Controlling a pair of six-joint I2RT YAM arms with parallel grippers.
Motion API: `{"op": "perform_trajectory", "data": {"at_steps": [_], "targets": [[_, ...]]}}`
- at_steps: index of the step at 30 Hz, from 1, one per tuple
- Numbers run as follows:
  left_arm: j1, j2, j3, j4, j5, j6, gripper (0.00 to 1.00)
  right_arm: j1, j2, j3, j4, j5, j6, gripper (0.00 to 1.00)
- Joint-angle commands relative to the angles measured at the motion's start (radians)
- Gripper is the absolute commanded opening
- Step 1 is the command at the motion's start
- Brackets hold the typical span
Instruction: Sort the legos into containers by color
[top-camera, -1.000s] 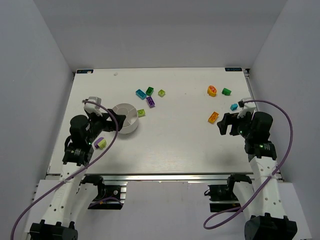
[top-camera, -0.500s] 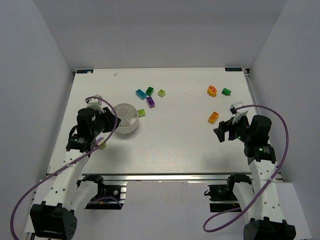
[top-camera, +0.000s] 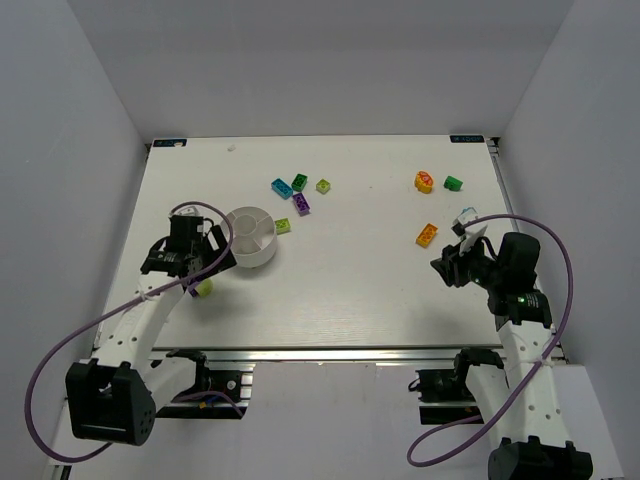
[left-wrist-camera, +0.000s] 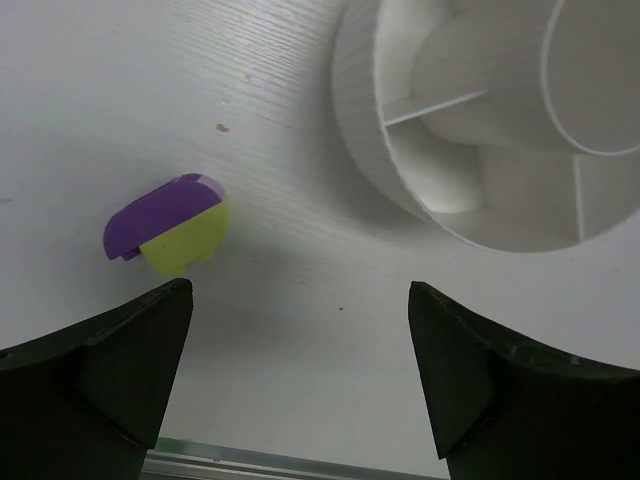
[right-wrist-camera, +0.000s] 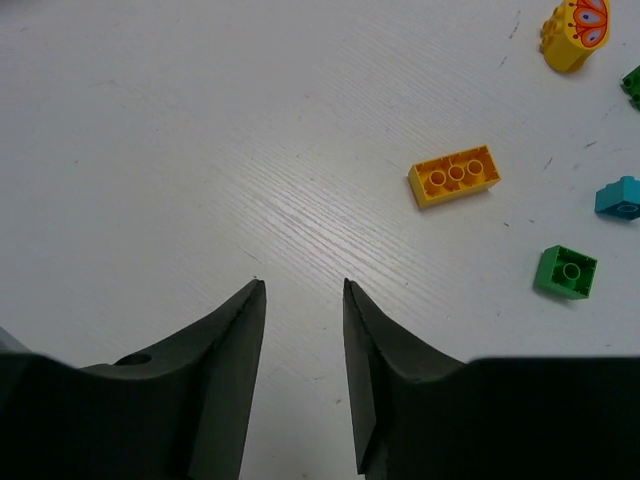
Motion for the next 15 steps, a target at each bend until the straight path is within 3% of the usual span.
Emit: {"op": "perform_trajectory", "data": {"at_steps": [1, 5, 9, 15], "targets": [[0.006, 0.028, 0.041, -0.018, -0.113, 0.023, 0.98, 0.011, 0.001, 0.031, -0.005, -0.034, -0.023, 0.44], [-0.005, 0.03, 0.017, 0.083, -0.072, 0.207, 0.98, 0.013, -0.001, 0.033, -0.005, -0.033, -0.026, 0.54], [0.003, -0.03, 0.0, 0.168, -0.009, 0.336, 0.98, 0.028, 0.021, 0.036, 0.0, -0.024, -0.024, 0.57], [0.013, -0.055, -0.023, 0.211, -0.093, 0.572, 0.95, 0.053, 0.047, 0.042, -0.005, -0.019, -0.026, 0.6]]}}
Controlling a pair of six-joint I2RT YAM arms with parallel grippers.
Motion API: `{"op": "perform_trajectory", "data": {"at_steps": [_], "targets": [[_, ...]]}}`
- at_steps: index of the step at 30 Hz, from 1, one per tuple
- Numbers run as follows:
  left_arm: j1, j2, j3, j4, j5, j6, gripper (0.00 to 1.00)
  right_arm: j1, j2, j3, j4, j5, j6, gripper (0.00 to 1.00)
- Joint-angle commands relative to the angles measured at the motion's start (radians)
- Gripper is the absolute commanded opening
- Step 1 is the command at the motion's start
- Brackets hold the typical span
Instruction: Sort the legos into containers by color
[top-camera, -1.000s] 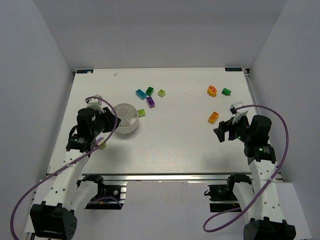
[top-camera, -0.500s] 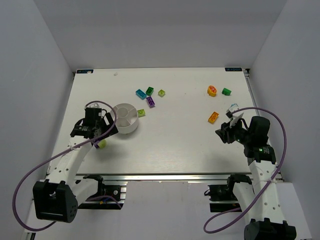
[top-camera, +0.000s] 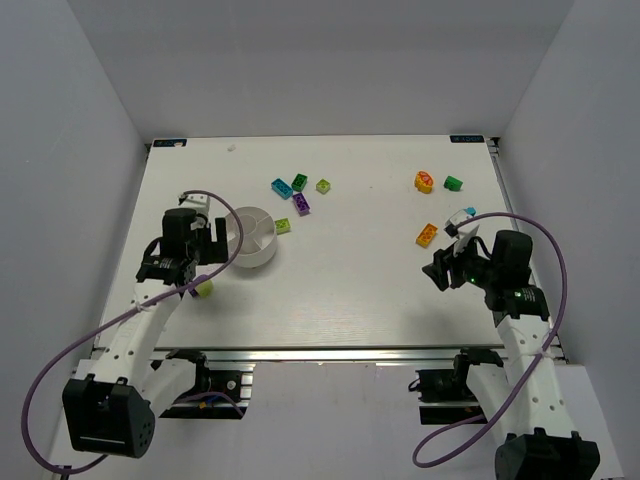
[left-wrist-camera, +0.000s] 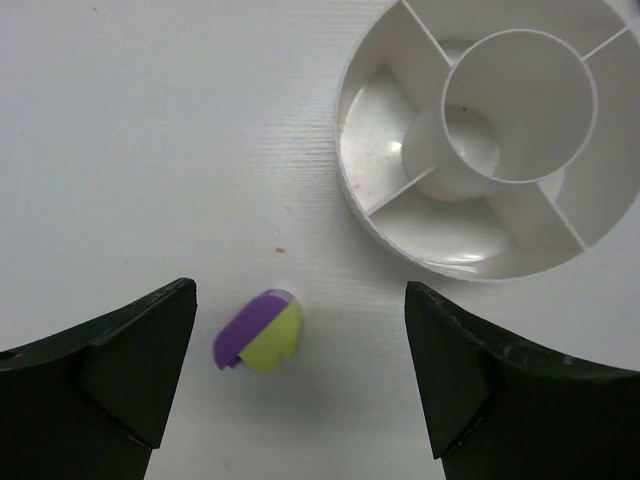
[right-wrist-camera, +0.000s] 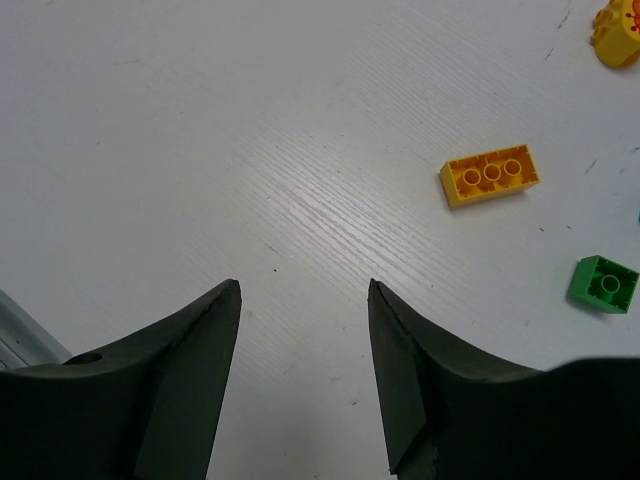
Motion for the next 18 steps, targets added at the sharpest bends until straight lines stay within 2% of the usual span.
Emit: {"op": "perform_trajectory", "data": {"at_steps": [1, 6, 9, 13, 18], "targets": [[0.007, 0.007, -0.023, 0.023, -0.068, 0.192, 0.94, 0.02, 0.009, 0.043, 0.011, -0.004, -0.004, 0.6], [0.007, 0.041, -0.05, -0.065, -0.064, 0.319, 0.84, 0.037, 0.021, 0.047, 0.011, 0.017, -0.006, 0.62], [0.007, -0.013, -0.122, -0.039, -0.024, 0.404, 0.83, 0.043, 0.019, 0.047, 0.011, 0.025, -0.004, 0.62], [-0.006, -0.018, -0.177, -0.023, -0.01, 0.419, 0.83, 0.045, 0.016, 0.047, 0.011, 0.028, -0.004, 0.63], [0.003, 0.064, -0.179, 0.021, 0.002, 0.416, 0.84, 0.046, 0.015, 0.046, 0.011, 0.03, -0.006, 0.63]]}}
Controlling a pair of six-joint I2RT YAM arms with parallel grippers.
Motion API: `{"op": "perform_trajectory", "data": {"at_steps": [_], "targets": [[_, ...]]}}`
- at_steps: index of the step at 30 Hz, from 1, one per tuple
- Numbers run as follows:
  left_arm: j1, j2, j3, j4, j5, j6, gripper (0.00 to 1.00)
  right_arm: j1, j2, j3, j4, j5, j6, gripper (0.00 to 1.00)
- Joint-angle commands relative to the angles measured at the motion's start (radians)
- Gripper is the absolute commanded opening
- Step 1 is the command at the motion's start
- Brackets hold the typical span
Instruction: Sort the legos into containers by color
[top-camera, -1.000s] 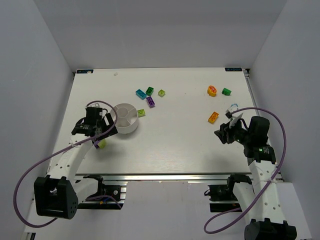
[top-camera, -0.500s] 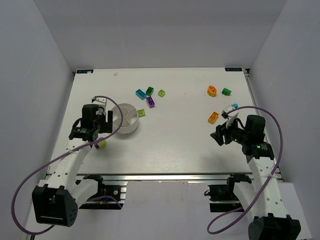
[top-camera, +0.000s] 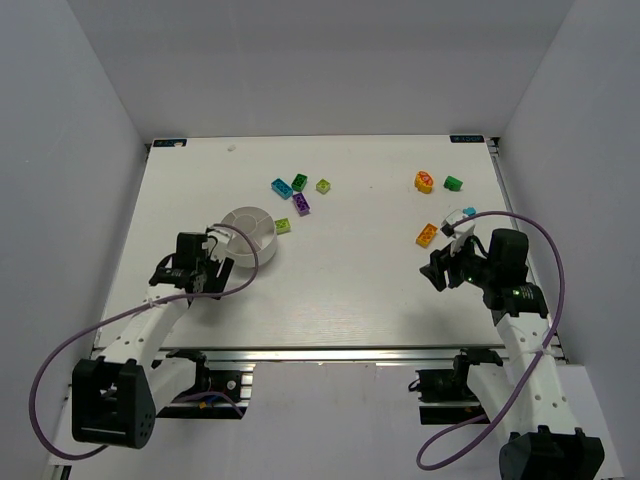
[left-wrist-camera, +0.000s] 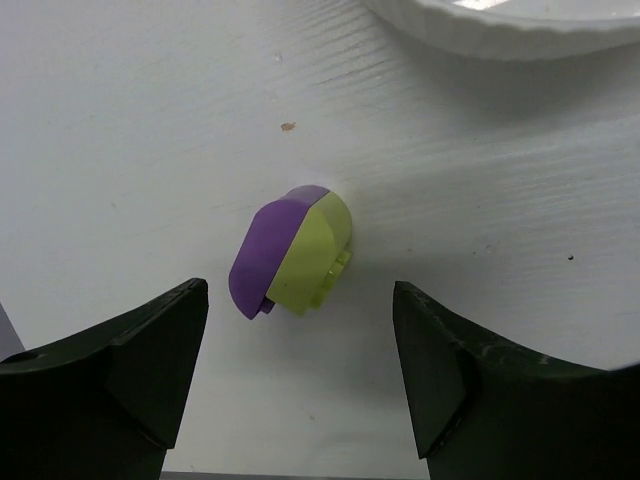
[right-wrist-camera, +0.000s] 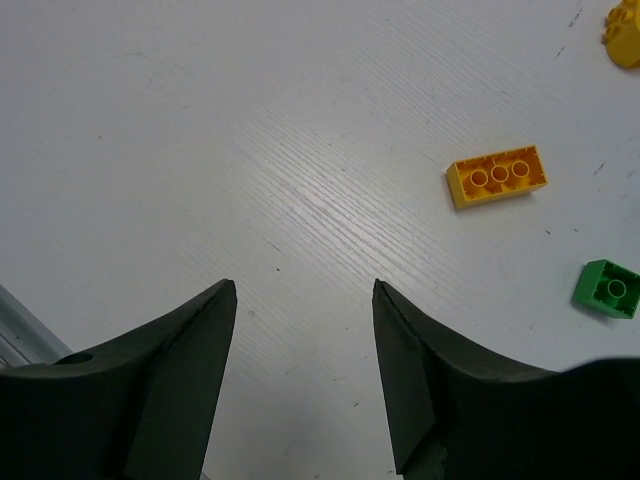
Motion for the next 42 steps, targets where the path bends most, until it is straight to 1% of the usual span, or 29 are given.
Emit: {"op": "perform_trajectory", "data": {"at_steps": [1, 2, 6, 12, 14, 16, 17, 18, 21, 23, 26, 27, 28, 30, 31, 32, 33, 34, 36, 37, 38, 40, 41, 42], "targets": [[0.003, 0.052, 0.01, 0.064, 0.019, 0.028, 0.84, 0.008, -0.005, 0.04, 0.011, 0.006, -0.006, 0.63], [0.003, 0.095, 0.014, 0.077, 0.027, 0.031, 0.84, 0.036, -0.007, 0.04, 0.011, 0.006, -0.006, 0.63], [0.003, 0.176, 0.021, 0.099, 0.041, 0.03, 0.83, 0.037, -0.01, 0.037, 0.013, 0.009, -0.007, 0.63], [0.003, 0.2, 0.021, 0.124, 0.039, 0.028, 0.8, 0.042, -0.007, 0.037, 0.016, 0.017, -0.006, 0.63], [0.003, 0.197, 0.014, 0.124, 0.035, 0.028, 0.78, 0.06, -0.007, 0.035, 0.016, 0.017, -0.007, 0.63], [0.003, 0.194, 0.004, 0.128, 0.026, 0.027, 0.75, 0.047, -0.007, 0.037, 0.016, 0.017, -0.007, 0.63], [0.003, 0.19, 0.003, 0.13, 0.022, 0.019, 0.72, 0.045, -0.007, 0.037, 0.016, 0.017, -0.007, 0.63], [0.003, 0.189, 0.003, 0.128, 0.025, 0.016, 0.62, 0.047, -0.007, 0.037, 0.016, 0.017, -0.007, 0.63], [0.003, 0.192, 0.007, 0.12, 0.019, 0.007, 0.48, 0.045, -0.011, 0.034, 0.016, 0.017, -0.007, 0.63], [0.003, 0.19, 0.012, 0.116, 0.01, 0.005, 0.46, 0.045, -0.013, 0.035, 0.016, 0.017, -0.007, 0.63], [0.003, 0.178, 0.029, 0.102, 0.001, -0.002, 0.4, 0.047, -0.017, 0.032, 0.019, 0.014, -0.007, 0.63], [0.003, 0.172, 0.038, 0.085, -0.001, -0.007, 0.37, 0.045, -0.017, 0.031, 0.02, 0.014, -0.007, 0.63], [0.003, 0.166, 0.05, 0.073, -0.005, -0.013, 0.28, 0.045, -0.019, 0.029, 0.02, 0.012, -0.007, 0.63], [0.003, 0.132, 0.11, 0.039, 0.005, -0.038, 0.21, 0.043, -0.019, 0.026, 0.017, -0.006, -0.01, 0.63], [0.003, 0.114, 0.135, 0.003, 0.009, -0.062, 0.15, 0.045, -0.019, 0.028, 0.013, -0.017, -0.015, 0.63], [0.003, 0.092, 0.162, -0.019, 0.018, -0.079, 0.13, 0.045, -0.019, 0.029, 0.002, -0.049, -0.02, 0.63], [-0.008, 0.048, 0.217, -0.06, 0.041, -0.1, 0.13, 0.045, -0.019, 0.029, -0.006, -0.074, -0.032, 0.63], [-0.008, 0.025, 0.24, -0.076, 0.071, -0.125, 0.11, 0.045, -0.017, 0.032, -0.013, -0.092, -0.04, 0.64], [-0.008, -0.03, 0.285, -0.096, 0.154, -0.156, 0.1, 0.044, -0.017, 0.034, -0.041, -0.152, -0.059, 0.64], [-0.008, -0.081, 0.294, -0.1, 0.227, -0.179, 0.11, 0.045, -0.017, 0.035, -0.052, -0.184, -0.067, 0.65], [-0.008, -0.13, 0.302, -0.093, 0.343, -0.183, 0.1, 0.047, -0.017, 0.034, -0.052, -0.196, -0.07, 0.66], [-0.008, -0.181, 0.299, -0.074, 0.494, -0.188, 0.1, 0.048, -0.013, 0.034, -0.047, -0.241, -0.07, 0.68], [-0.008, -0.205, 0.293, -0.03, 0.572, -0.194, 0.11, 0.048, -0.008, 0.034, -0.046, -0.255, -0.066, 0.69], [-0.008, -0.227, 0.276, -0.01, 0.743, -0.208, 0.11, 0.05, 0.008, 0.037, -0.044, -0.272, -0.046, 0.69]]}}
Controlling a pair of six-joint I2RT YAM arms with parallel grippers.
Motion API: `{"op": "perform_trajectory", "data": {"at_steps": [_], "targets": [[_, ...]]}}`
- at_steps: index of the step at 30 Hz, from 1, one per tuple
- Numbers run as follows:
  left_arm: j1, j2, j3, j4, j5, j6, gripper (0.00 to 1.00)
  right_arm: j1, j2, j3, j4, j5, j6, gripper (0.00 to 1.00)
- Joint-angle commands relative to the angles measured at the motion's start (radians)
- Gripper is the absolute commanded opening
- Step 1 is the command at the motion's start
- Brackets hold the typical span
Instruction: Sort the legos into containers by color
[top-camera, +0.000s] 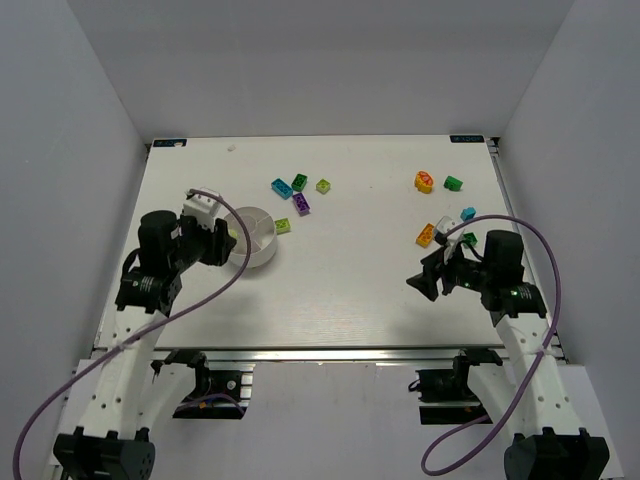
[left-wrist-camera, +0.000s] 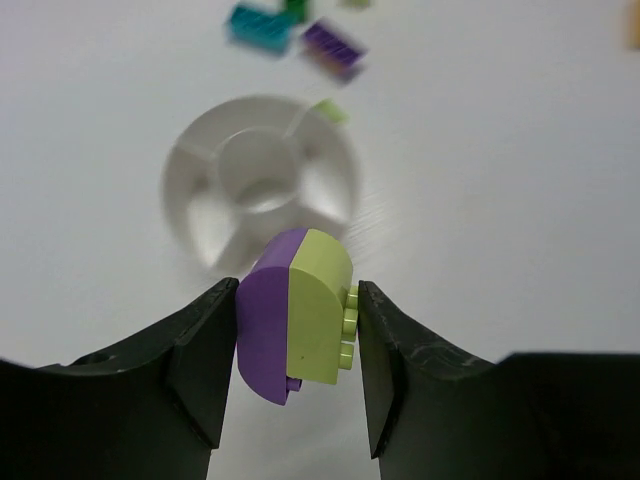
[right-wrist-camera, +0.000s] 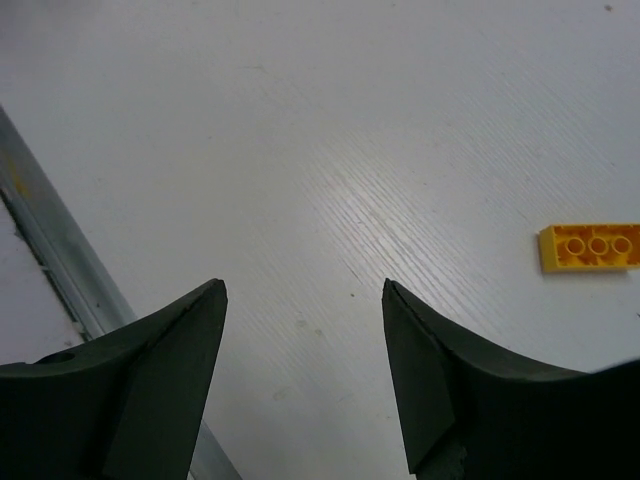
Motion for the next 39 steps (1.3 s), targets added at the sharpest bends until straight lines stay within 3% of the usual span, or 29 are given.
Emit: {"op": "perform_trajectory", "data": {"at_steps": [1, 3, 4, 7, 8, 11, 16, 21, 24, 27, 28, 31, 32, 33, 35, 39], "targets": [[-0.006, -0.09, -0.02, 0.056, 0.468, -0.069, 0.11, 0.004, 0.029, 0.04, -0.006, -0.132, 0.016, 0.7], [-0.006, -0.112, -0.05, 0.188, 0.544, -0.145, 0.14, 0.016, 0.08, 0.067, -0.006, -0.165, 0.042, 0.69], [-0.006, -0.123, -0.082, 0.238, 0.706, -0.202, 0.15, 0.02, 0.106, 0.081, -0.006, -0.197, 0.078, 0.7], [-0.015, -0.115, -0.14, 0.471, 0.881, -0.349, 0.13, 0.043, 0.231, 0.167, -0.032, -0.251, 0.17, 0.65], [-0.015, -0.098, -0.175, 0.603, 0.912, -0.378, 0.13, 0.049, 0.265, 0.241, -0.055, -0.258, 0.181, 0.64], [-0.039, -0.071, -0.2, 0.706, 0.943, -0.425, 0.11, 0.092, 0.406, 0.37, -0.156, -0.268, 0.213, 0.64], [-0.104, 0.015, -0.169, 0.725, 0.94, -0.376, 0.12, 0.165, 0.561, 0.597, -0.186, -0.267, 0.304, 0.67], [-0.229, 0.161, -0.091, 0.696, 0.917, -0.288, 0.1, 0.228, 0.678, 0.681, -0.115, -0.3, 0.498, 0.68], [-0.288, 0.277, -0.025, 0.644, 0.961, -0.192, 0.08, 0.247, 0.715, 0.727, -0.074, -0.357, 0.482, 0.72], [-0.323, 0.369, 0.045, 0.648, 1.034, -0.166, 0.08, 0.25, 0.675, 0.742, -0.182, -0.506, 0.019, 0.78], [-0.339, 0.391, 0.088, 0.632, 1.07, -0.159, 0.08, 0.25, 0.645, 0.718, -0.19, -0.494, -0.255, 0.79], [-0.371, 0.48, 0.174, 0.456, 1.113, -0.017, 0.08, 0.256, 0.513, 0.577, -0.167, -0.439, -0.566, 0.86], [-0.389, 0.523, 0.23, 0.35, 1.119, 0.014, 0.08, 0.268, 0.5, 0.561, -0.228, -0.433, -0.847, 0.86], [-0.398, 0.54, 0.252, 0.305, 1.121, 0.07, 0.08, 0.276, 0.534, 0.613, -0.446, -0.428, -1.013, 0.86], [-0.417, 0.575, 0.294, 0.213, 1.121, 0.111, 0.09, 0.276, 0.575, 0.662, -0.584, -0.451, -1.32, 0.83], [-0.458, 0.64, 0.318, 0.167, 1.121, 0.149, 0.1, 0.294, 0.579, 0.669, -0.669, -0.44, -1.509, 0.82]]}}
